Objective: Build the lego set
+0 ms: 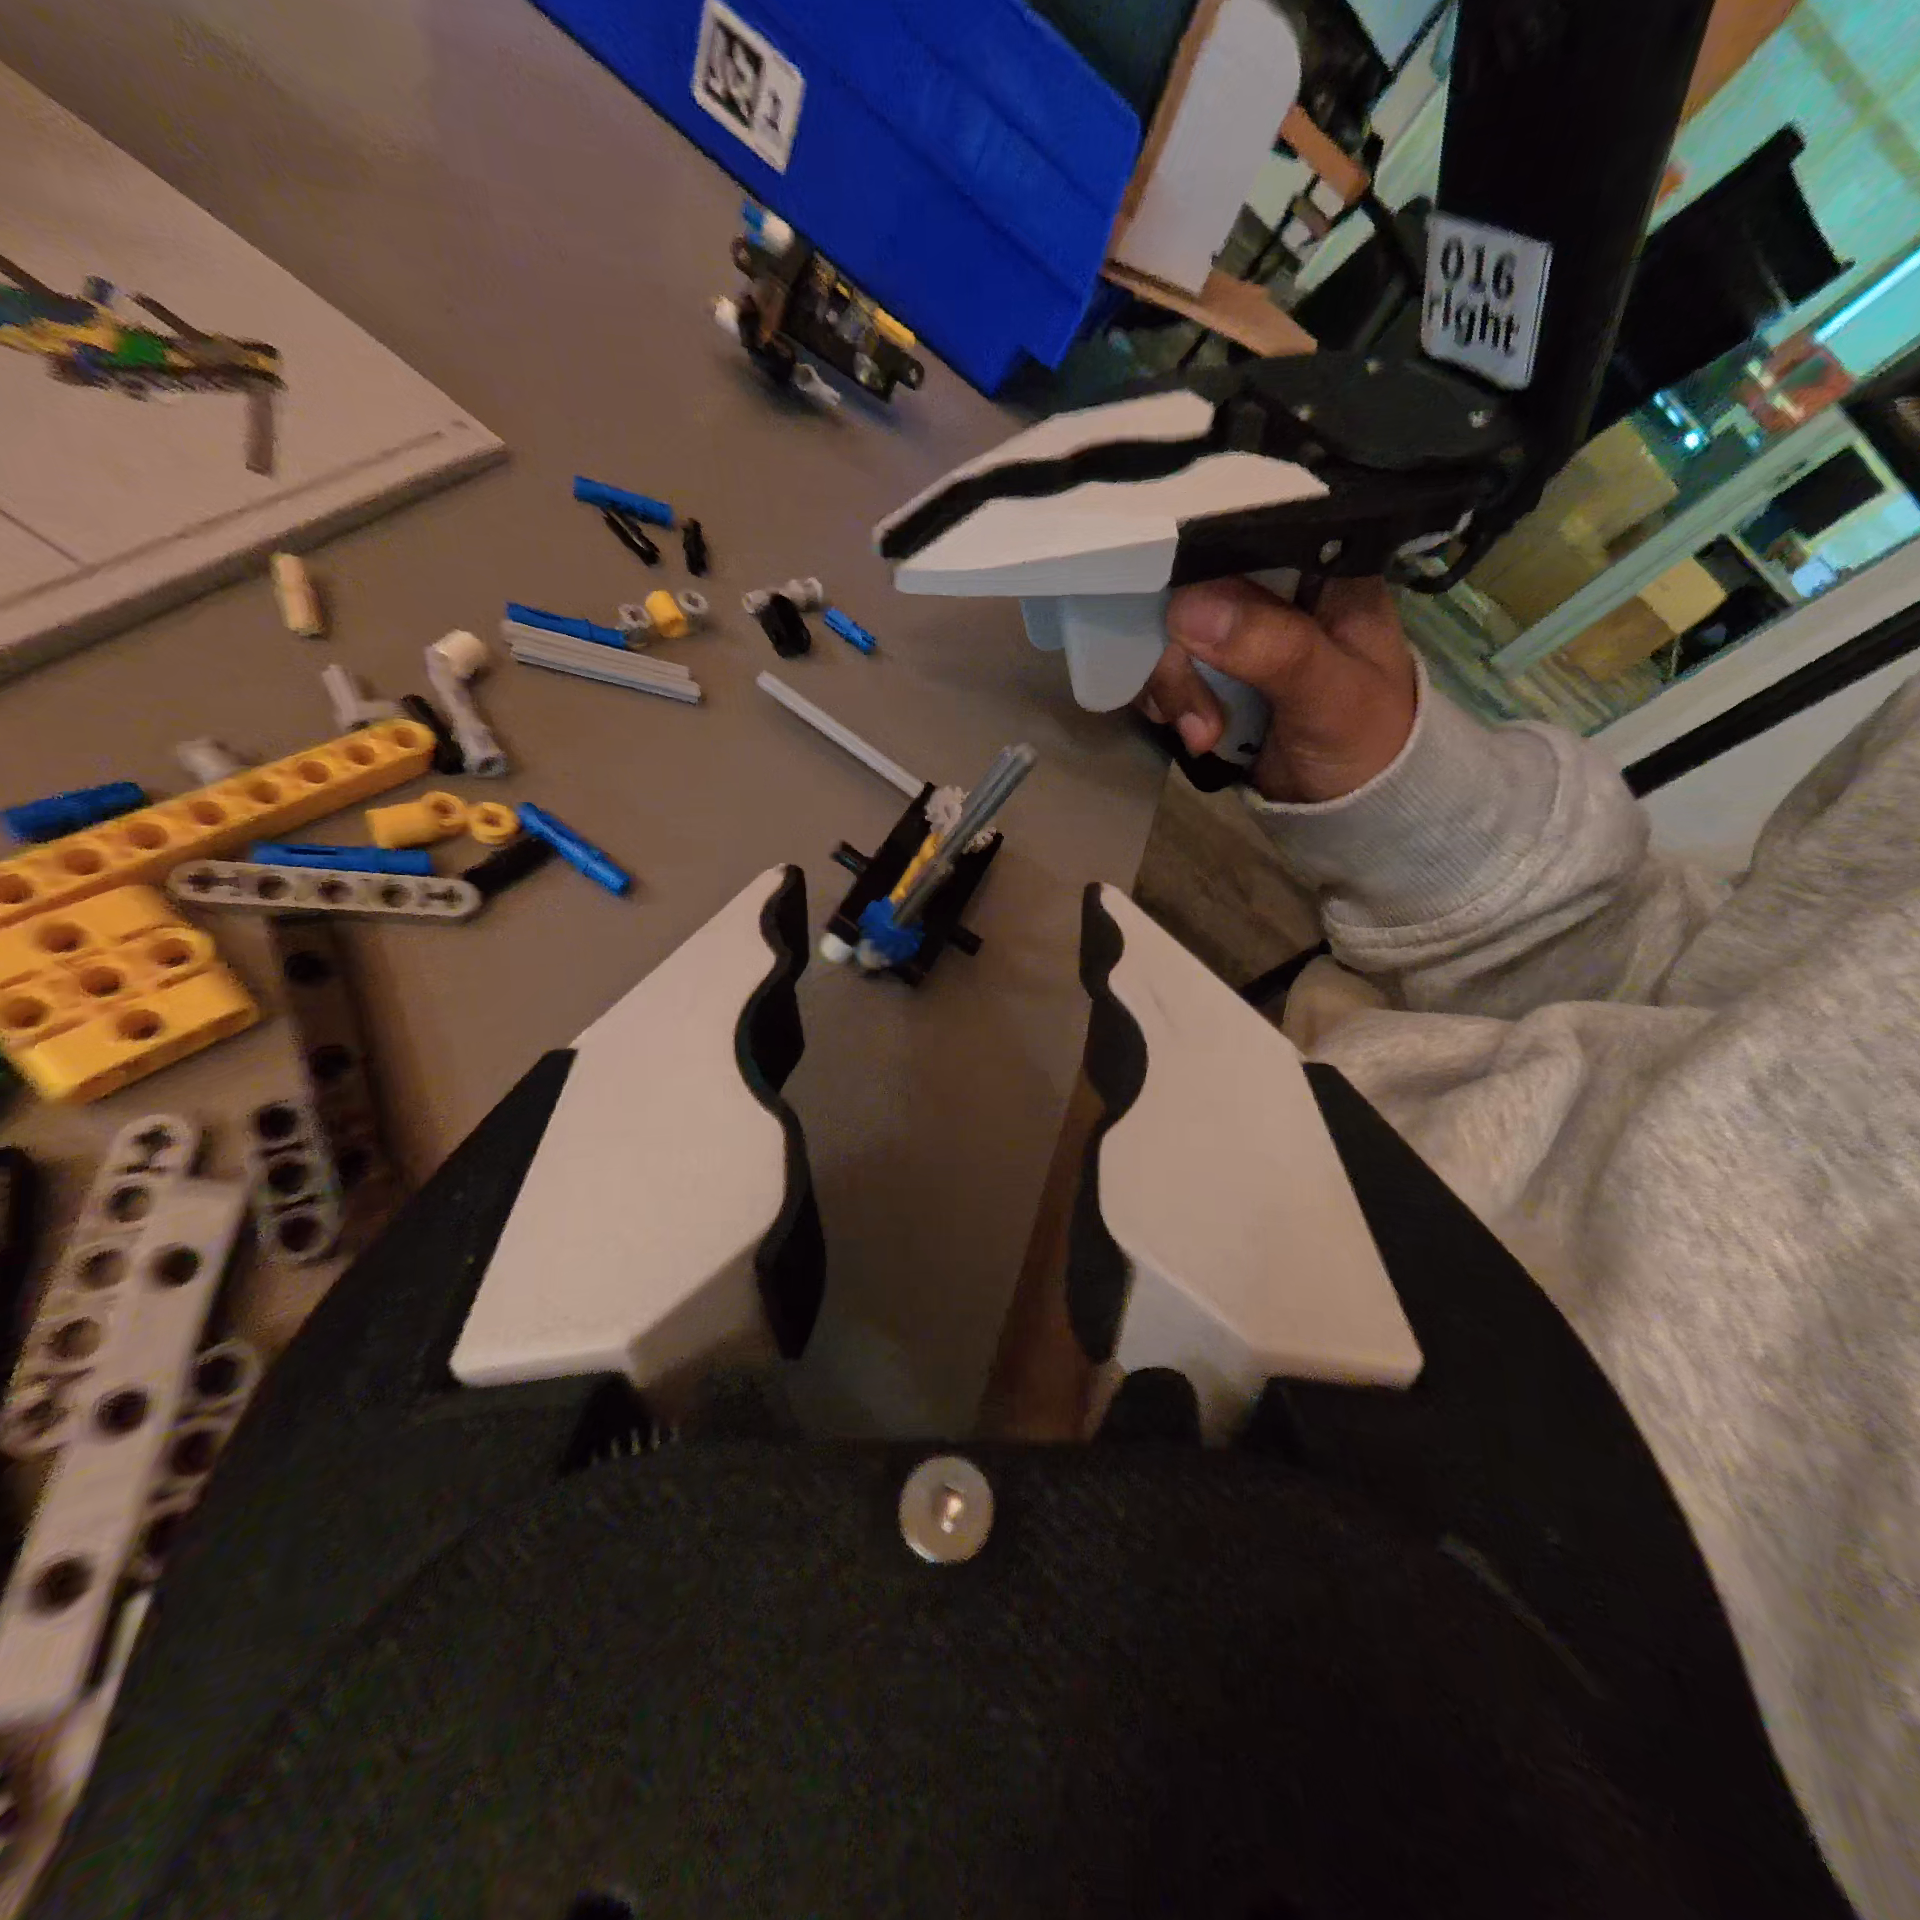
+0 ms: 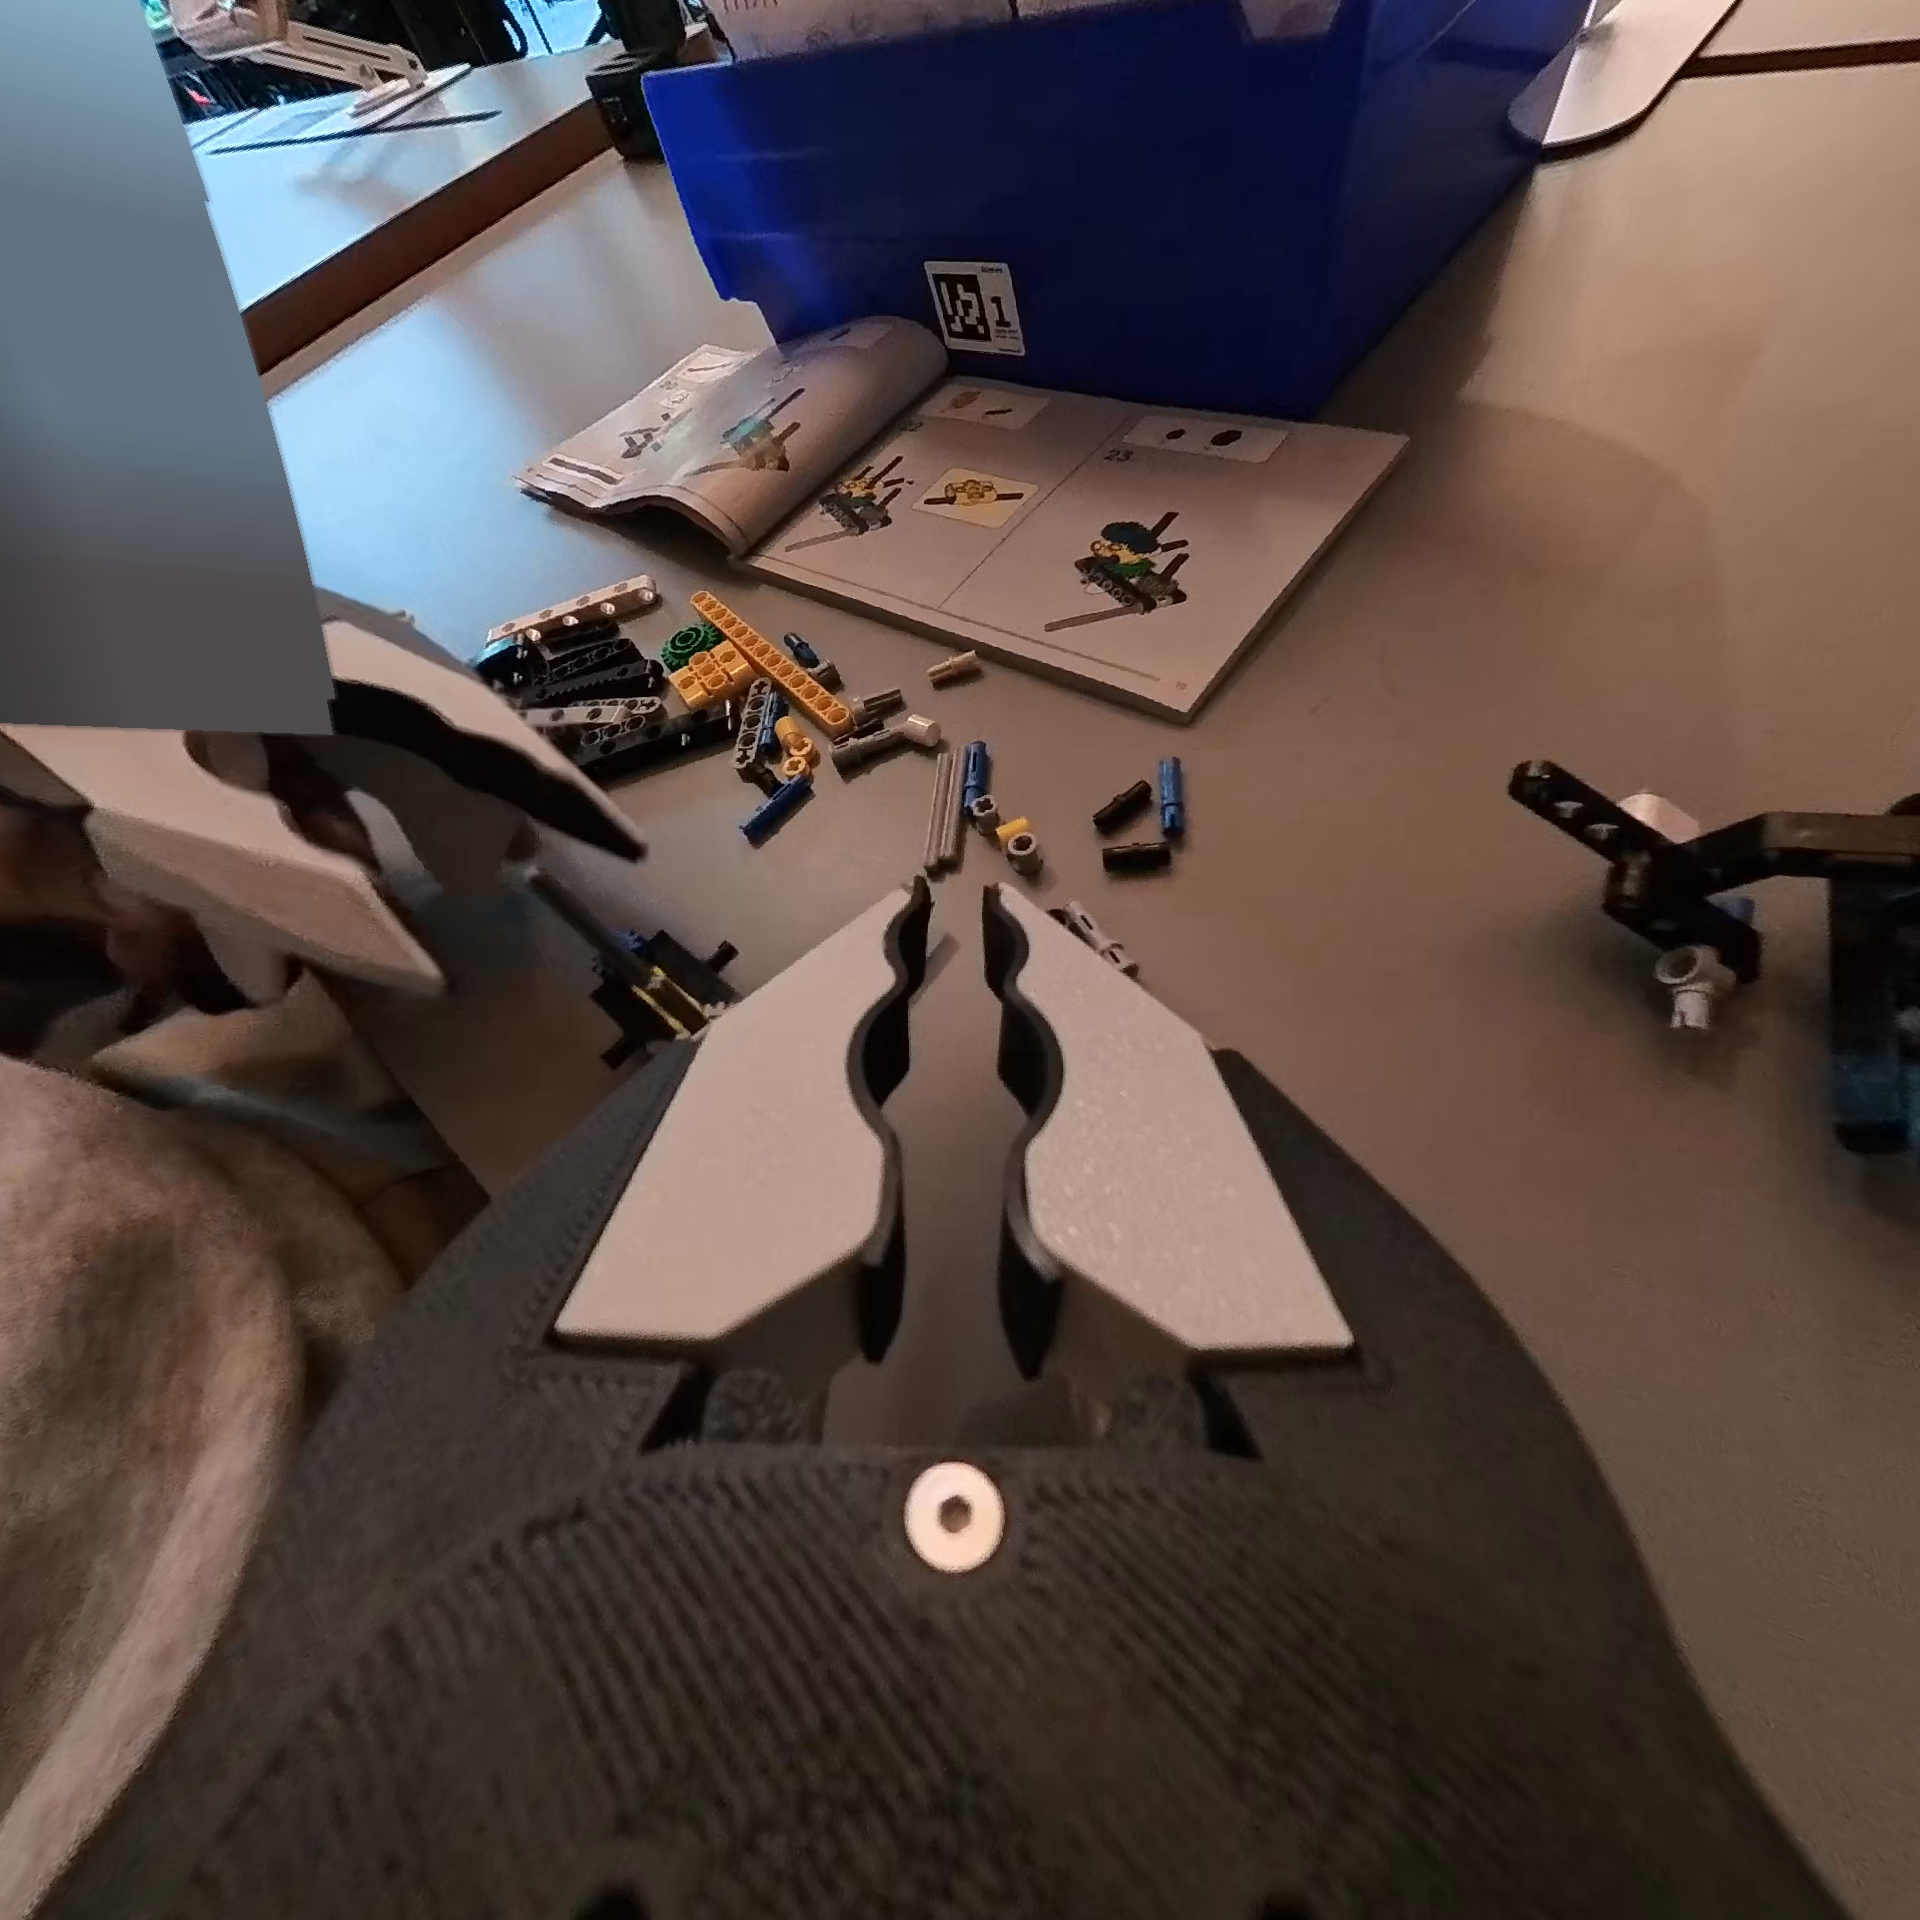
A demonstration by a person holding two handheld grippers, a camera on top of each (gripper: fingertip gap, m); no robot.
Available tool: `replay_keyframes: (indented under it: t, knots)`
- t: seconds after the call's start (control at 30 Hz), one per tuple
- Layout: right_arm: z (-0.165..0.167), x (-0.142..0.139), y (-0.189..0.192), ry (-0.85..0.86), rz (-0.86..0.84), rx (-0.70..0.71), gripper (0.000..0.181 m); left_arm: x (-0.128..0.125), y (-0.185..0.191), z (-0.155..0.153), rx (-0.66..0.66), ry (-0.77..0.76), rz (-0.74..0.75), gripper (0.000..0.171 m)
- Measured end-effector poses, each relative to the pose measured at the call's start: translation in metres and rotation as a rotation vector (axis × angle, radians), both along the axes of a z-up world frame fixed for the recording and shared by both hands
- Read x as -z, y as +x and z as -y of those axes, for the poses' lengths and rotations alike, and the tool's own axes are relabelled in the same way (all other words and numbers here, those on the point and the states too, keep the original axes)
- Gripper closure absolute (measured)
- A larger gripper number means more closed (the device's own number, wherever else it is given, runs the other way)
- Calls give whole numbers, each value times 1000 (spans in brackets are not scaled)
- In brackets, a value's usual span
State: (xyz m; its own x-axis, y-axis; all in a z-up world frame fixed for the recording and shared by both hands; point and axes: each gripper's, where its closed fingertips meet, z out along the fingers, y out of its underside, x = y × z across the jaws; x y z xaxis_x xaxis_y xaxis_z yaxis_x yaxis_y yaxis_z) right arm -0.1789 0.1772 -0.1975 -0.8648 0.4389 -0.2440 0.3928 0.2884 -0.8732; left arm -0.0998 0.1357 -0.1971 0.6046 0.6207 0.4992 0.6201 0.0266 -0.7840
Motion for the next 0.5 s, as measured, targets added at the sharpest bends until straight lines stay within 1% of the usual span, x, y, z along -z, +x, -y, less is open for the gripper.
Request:
replay_keyframes:
  t: [0.07, 0.13, 0.23, 0.3, 0.33, 0.43, 0.5]
  knots:
    - [0, -2, 0, -12, -4, -1, 172, -9, -9, 19, -66, 7, -24, 121]
    - [-1, -4, 0, -26, -5, 1, 171, -12, -22, 48, -179, -23, -50, 123]
    - [-2, -5, 0, -38, 2, 4, 171, -2, -40, 97, -379, -197, -64, 130]
    - [-2, -5, 0, -39, 0, 4, 171, 5, -46, 119, -462, -306, -77, 134]
    - [-2, -5, 0, -38, -3, 3, 171, 8, -48, 125, -478, -341, -75, 136]
    - [-2, -6, 1, -35, -17, 0, 171, 15, -51, 127, -480, -377, -35, 137]
    - [-1, -6, 2, -35, -21, -3, 171, 22, -53, 132, -490, -434, -7, 139]
